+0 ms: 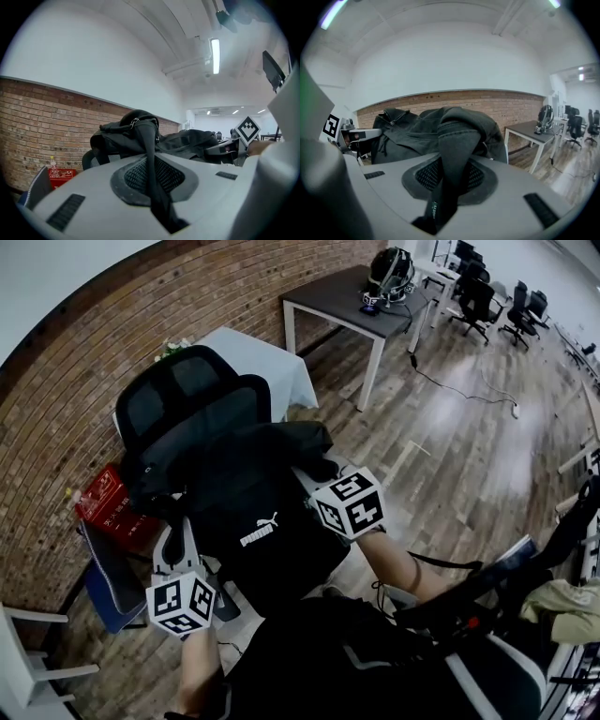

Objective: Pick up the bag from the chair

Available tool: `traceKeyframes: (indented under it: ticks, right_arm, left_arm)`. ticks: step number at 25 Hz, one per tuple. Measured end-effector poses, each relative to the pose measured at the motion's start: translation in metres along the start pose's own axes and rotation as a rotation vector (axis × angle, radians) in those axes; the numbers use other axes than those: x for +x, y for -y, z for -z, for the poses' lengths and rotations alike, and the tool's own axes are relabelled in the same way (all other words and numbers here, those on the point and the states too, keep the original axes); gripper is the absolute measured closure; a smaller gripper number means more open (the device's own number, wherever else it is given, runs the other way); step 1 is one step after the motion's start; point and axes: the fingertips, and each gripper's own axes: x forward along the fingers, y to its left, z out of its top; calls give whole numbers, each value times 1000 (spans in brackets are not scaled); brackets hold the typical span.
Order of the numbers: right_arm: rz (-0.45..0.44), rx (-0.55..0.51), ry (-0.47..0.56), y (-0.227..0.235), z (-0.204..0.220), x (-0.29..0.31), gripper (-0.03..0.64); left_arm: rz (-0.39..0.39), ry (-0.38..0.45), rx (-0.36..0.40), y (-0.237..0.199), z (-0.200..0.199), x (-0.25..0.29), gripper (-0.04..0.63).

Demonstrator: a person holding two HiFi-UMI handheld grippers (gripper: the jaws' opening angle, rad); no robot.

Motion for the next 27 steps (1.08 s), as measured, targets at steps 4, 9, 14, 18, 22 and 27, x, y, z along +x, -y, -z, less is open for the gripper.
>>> traceKeyframes:
  ticks: [4, 9, 14, 18, 22, 27]
  right_arm:
    - [6, -26, 26, -2, -9, -4, 529]
    - [9, -43, 47, -3, -18, -10, 531]
    - [11, -54, 63, -3, -25, -12, 531]
    - [10, -52, 70, 0, -26, -16, 531]
    - [8, -63, 73, -1, -28, -15, 531]
    - [6, -79, 70, 2, -29, -16, 531]
  left_arm:
    - [-2, 29, 12, 2, -9, -3, 561]
    - [-3, 55, 42, 5, -16, -7, 561]
    - [-6, 72, 79, 7, -22, -8, 561]
    - [-1, 81, 83, 13, -25, -9, 561]
    - [-4, 83, 82, 11, -27, -10, 561]
    - [-5, 83, 80, 16, -23, -10, 561]
